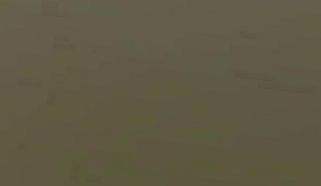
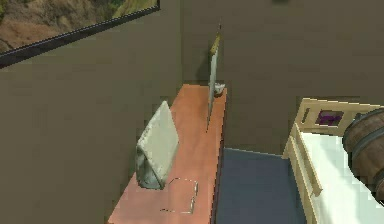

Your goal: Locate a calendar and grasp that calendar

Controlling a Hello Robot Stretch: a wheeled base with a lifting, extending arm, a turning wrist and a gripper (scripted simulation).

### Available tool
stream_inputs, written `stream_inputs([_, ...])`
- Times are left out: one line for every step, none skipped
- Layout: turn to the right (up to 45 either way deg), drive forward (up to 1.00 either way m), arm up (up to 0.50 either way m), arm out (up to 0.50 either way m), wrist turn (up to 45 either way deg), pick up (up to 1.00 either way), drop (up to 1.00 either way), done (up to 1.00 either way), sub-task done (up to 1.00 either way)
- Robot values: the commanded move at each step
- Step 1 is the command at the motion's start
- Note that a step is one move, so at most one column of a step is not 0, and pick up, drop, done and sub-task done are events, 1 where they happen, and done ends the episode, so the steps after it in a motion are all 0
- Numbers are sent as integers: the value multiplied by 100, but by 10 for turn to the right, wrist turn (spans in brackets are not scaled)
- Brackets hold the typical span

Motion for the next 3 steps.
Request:
stream_inputs([0,0,50,0,0,0,0,0,0])
stream_inputs([0,0,34,0,0,0,0,0,0])
stream_inputs([0,0,0,24,0,0,0,0,0])
